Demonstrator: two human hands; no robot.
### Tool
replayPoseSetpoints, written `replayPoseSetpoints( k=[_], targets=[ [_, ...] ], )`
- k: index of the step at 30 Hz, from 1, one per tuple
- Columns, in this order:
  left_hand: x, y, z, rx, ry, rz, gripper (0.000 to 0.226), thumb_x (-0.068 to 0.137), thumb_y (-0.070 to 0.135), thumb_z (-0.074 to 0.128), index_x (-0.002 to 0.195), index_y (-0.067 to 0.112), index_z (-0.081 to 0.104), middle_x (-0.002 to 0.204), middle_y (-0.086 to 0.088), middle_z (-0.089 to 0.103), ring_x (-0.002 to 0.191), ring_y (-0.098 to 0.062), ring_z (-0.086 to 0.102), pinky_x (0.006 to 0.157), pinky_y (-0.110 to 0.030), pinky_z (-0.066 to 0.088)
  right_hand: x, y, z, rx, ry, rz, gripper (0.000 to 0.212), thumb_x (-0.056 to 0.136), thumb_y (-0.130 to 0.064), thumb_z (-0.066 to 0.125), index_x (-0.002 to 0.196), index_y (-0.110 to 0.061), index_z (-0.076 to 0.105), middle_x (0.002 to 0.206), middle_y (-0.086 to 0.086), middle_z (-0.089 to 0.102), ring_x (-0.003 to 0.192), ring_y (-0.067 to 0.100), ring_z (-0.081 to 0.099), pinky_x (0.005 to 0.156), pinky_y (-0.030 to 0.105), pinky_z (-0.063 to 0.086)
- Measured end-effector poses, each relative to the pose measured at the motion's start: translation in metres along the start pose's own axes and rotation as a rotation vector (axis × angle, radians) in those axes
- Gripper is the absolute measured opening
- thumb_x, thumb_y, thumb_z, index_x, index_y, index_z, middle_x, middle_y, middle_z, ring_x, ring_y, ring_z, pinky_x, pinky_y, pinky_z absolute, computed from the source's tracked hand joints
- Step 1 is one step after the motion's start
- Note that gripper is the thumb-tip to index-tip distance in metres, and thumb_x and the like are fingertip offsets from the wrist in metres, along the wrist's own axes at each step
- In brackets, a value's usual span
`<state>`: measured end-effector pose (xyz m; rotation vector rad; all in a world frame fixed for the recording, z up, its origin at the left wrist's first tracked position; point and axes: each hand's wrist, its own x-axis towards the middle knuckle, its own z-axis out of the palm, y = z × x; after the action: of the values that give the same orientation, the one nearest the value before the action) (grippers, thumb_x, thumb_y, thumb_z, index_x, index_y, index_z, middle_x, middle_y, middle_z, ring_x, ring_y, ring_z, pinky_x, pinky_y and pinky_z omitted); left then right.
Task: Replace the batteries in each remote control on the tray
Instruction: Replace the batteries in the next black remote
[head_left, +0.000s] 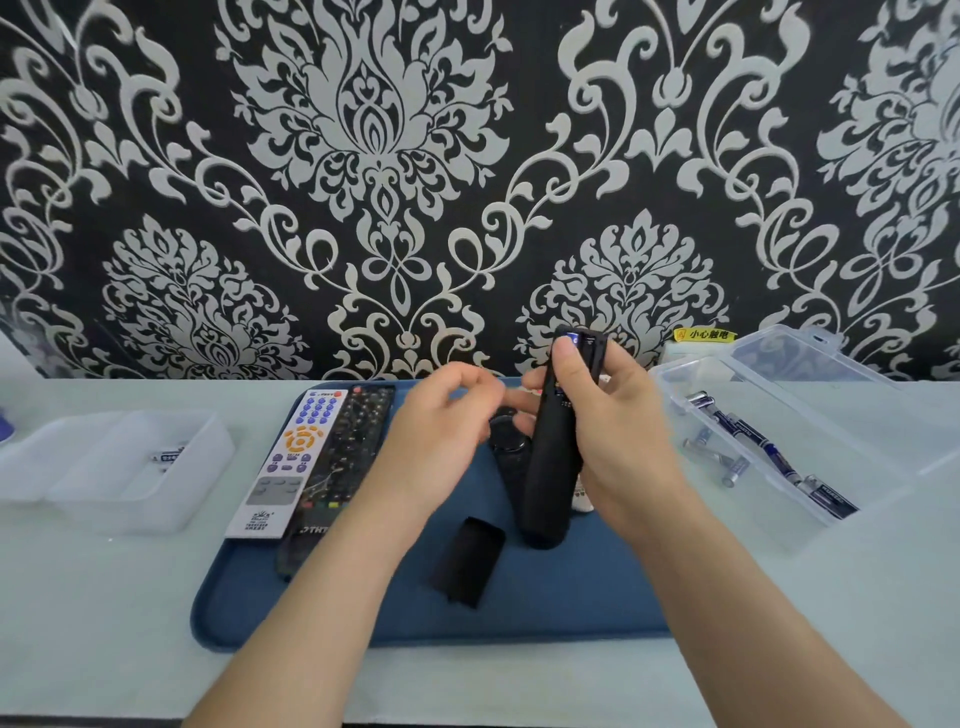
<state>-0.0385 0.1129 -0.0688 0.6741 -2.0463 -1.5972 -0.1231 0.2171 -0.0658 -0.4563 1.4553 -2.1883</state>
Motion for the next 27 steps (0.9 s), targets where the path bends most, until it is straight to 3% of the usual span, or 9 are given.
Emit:
replayPoseSetpoints(
  k=[3,6,9,12,15,21,25,27],
  targets=[
    [0.002,-0.009,0.003,0.133,-0.035,0.062,0.019,0.095,0.028,0.051,0.077,0.03,0.057,0.054,0.006,0.042,0.046,-0.01,0.035,0.051,-0.028,0.03,-0.001,0.0,0.0,-0.073,-0.01,0.009,0.014,0.102,-0.026,0.051,0.097,-0.013,0.056,0.069,0.005,0.069,0.063,0.02,0.068,0.062,0.03,0.057],
    [0.001,-0.009,0.006,0.034,-0.053,0.08,0.02,0.1,0.012,0.044,0.089,0.019,0.059,0.053,0.006,0.046,0.039,-0.003,0.035,0.042,-0.015,0.029,0.0,-0.001,0.0,-0.065,-0.034,0.11,0.016,0.102,-0.024,0.051,0.095,-0.014,0.061,0.064,0.007,0.064,0.057,0.021,0.059,0.058,0.031,0.052],
    [-0.004,-0.001,0.007,-0.066,-0.049,0.142,0.01,0.097,0.009,0.05,0.094,0.006,0.059,0.047,0.01,0.053,0.038,-0.001,0.044,0.042,-0.009,0.036,-0.002,-0.001,0.006,-0.091,-0.059,0.197,0.022,0.099,-0.022,0.051,0.084,-0.011,0.063,0.06,0.01,0.058,0.051,0.022,0.054,0.056,0.03,0.046],
    [-0.004,0.0,0.008,-0.113,-0.05,0.191,0.011,0.092,0.008,0.061,0.087,-0.001,0.056,0.059,-0.014,0.057,0.044,-0.017,0.053,0.048,-0.025,0.049,-0.006,0.001,0.01,-0.153,-0.061,0.23,0.025,0.094,-0.022,0.049,0.078,-0.005,0.06,0.058,0.013,0.055,0.048,0.023,0.052,0.05,0.027,0.045],
    [-0.004,-0.002,0.01,-0.114,-0.038,0.208,0.016,0.087,0.002,0.067,0.082,-0.002,0.052,0.059,-0.024,0.05,0.041,-0.022,0.05,0.046,-0.028,0.048,-0.008,0.0,0.011,-0.192,-0.059,0.264,0.027,0.088,-0.022,0.048,0.078,-0.004,0.063,0.06,0.016,0.057,0.046,0.023,0.052,0.049,0.025,0.046],
    [-0.004,-0.007,0.012,-0.007,-0.036,0.291,0.025,0.079,-0.003,0.073,0.078,0.013,0.053,0.05,0.003,0.032,0.045,-0.023,0.047,0.051,-0.035,0.052,-0.008,0.0,0.009,-0.222,-0.043,0.223,0.023,0.08,-0.015,0.046,0.064,-0.005,0.059,0.058,0.014,0.06,0.047,0.023,0.051,0.048,0.027,0.047],
    [-0.007,-0.005,0.014,0.112,-0.024,0.356,0.031,0.078,0.002,0.075,0.077,0.023,0.052,0.052,0.006,0.033,0.055,-0.038,0.053,0.054,-0.026,0.054,-0.008,0.001,0.009,-0.223,-0.027,0.25,0.019,0.076,-0.015,0.046,0.062,-0.006,0.054,0.056,0.013,0.055,0.048,0.023,0.045,0.046,0.028,0.042],
    [-0.008,-0.004,0.014,0.148,-0.013,0.377,0.031,0.077,0.004,0.076,0.078,0.024,0.052,0.053,0.004,0.034,0.059,-0.038,0.055,0.053,-0.021,0.052,-0.008,0.0,0.009,-0.218,-0.015,0.27,0.015,0.077,-0.015,0.046,0.068,-0.006,0.053,0.055,0.011,0.053,0.046,0.021,0.044,0.043,0.027,0.041]
  ],
)
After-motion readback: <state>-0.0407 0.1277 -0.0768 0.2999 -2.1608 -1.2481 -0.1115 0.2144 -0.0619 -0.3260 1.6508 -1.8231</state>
